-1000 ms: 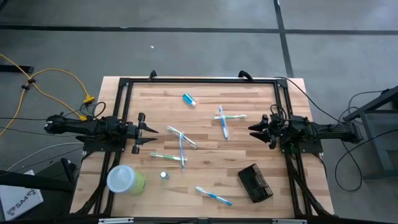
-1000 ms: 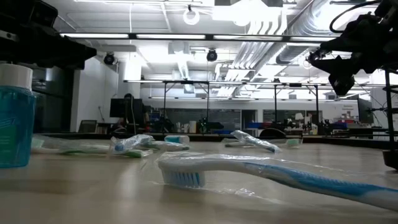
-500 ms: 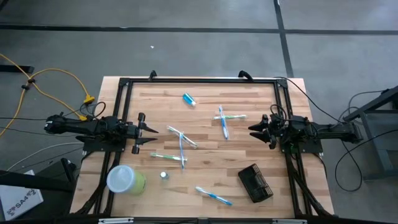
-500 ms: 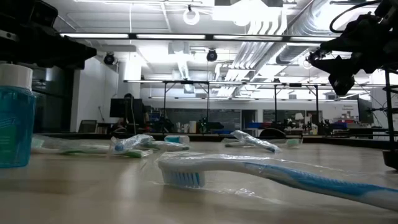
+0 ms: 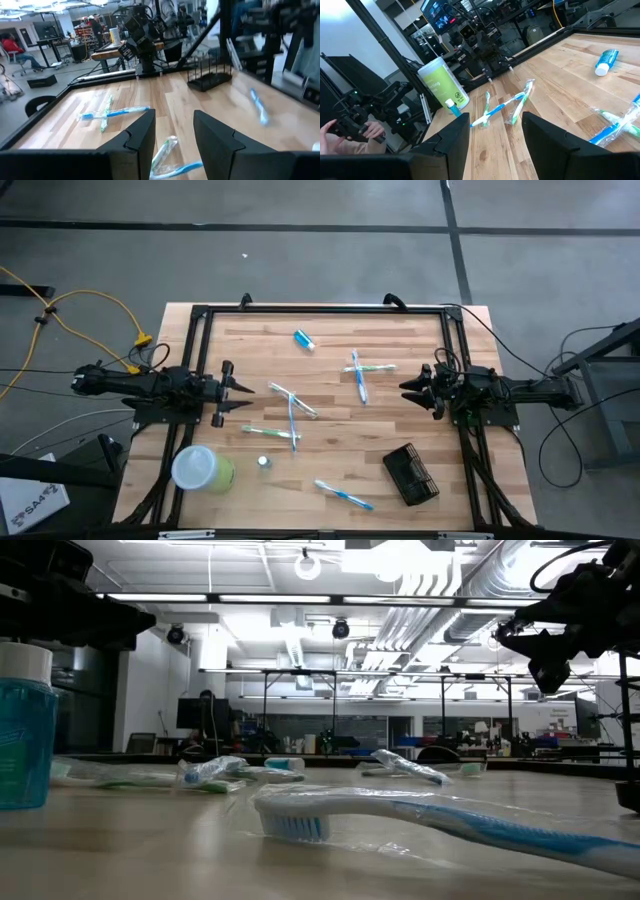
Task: Pick & Place toothbrushing station
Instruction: Put the top blue mouthwash into the middle section of the of the black wire organizer
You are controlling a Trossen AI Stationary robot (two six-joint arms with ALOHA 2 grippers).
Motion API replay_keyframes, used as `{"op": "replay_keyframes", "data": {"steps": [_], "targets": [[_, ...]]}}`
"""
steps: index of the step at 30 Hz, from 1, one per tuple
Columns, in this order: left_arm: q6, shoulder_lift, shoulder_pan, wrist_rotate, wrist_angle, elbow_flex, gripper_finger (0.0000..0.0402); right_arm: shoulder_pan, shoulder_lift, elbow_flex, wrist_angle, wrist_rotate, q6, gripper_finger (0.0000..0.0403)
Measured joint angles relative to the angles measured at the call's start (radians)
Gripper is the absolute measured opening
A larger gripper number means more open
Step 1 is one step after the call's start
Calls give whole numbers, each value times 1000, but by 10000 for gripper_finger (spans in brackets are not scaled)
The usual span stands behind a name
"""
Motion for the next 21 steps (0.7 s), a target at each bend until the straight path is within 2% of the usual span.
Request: {"op": "replay_keyframes", "data": {"steps": [3, 6, 11, 16, 21], "targets": [[-66, 0, 0, -15, 40, 0, 129, 0, 0, 0, 0, 0, 0, 174], [-103, 1, 0, -80, 51, 11, 129, 0, 0, 0, 0, 0, 0, 174], [-46, 71, 0, -204, 52, 77, 129, 0, 0, 0, 0, 0, 0, 174], [-75, 249, 3, -309, 42, 166, 129, 0, 0, 0, 0, 0, 0, 174], [-103, 496, 57, -314, 38, 304, 129, 0, 0, 0, 0, 0, 0, 174]]}}
